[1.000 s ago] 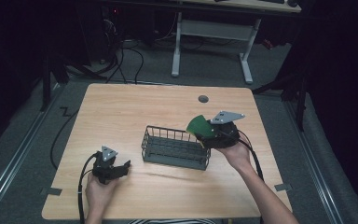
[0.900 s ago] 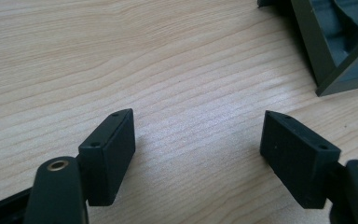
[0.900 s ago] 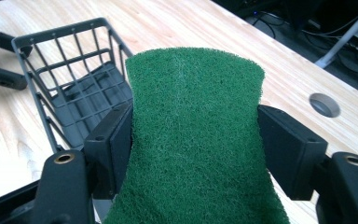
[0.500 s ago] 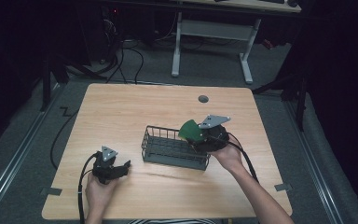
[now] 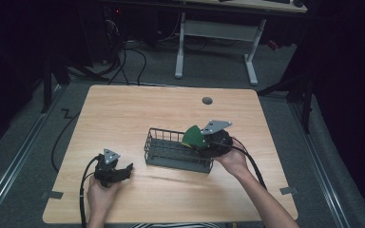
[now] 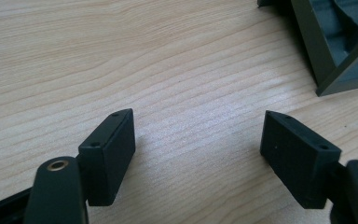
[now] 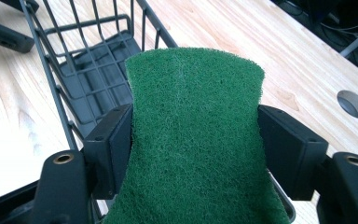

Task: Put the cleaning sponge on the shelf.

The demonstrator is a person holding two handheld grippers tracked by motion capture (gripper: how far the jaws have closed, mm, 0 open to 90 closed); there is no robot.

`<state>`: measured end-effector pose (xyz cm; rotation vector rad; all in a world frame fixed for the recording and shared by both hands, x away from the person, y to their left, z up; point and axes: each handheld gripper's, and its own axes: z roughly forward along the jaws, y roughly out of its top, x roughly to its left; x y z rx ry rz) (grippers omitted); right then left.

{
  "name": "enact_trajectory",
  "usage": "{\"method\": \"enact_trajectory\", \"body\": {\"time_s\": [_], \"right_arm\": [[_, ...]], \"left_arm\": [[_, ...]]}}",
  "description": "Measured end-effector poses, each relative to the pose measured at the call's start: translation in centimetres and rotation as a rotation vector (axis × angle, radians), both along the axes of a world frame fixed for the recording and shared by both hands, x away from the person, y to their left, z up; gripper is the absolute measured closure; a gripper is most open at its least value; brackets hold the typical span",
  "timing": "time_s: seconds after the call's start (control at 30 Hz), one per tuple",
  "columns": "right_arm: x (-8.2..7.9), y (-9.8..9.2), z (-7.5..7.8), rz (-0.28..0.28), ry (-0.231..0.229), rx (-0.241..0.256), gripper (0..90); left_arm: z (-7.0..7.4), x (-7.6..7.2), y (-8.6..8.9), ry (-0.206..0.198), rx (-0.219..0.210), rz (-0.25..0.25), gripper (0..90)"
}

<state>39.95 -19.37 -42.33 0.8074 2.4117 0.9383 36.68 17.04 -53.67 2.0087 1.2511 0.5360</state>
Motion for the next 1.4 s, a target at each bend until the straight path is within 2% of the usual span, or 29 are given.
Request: {"method": "enact_trajectory", "body": {"time_s": [0.57,0.67,0.73,1.0,1.4], "right_arm": [[-0.31,-0.19,-0.21,0.025,-0.012,-0.023,30.7],[-0.63,0.18,-0.1,0.024,-0.058,-0.059,30.8],[-0.63,0.3,-0.14,0.018,-0.065,-0.068,30.8],[-0.3,0.12,-0.32,0.021,-0.025,-0.07,29.5],[-0.37,0.1,-0.25,0.023,-0.018,-0.076,29.1]], "left_arm": [[0.0,0.0,-0.01,0.0,0.001,0.0,26.8],[0.0,0.0,-0.01,0.0,0.001,0.0,26.7],[0.0,0.0,-0.01,0.0,0.001,0.0,26.7],[0.0,0.0,-0.01,0.0,0.001,0.0,26.8],[0.0,0.01,0.01,0.001,0.0,-0.001,26.9]]}}
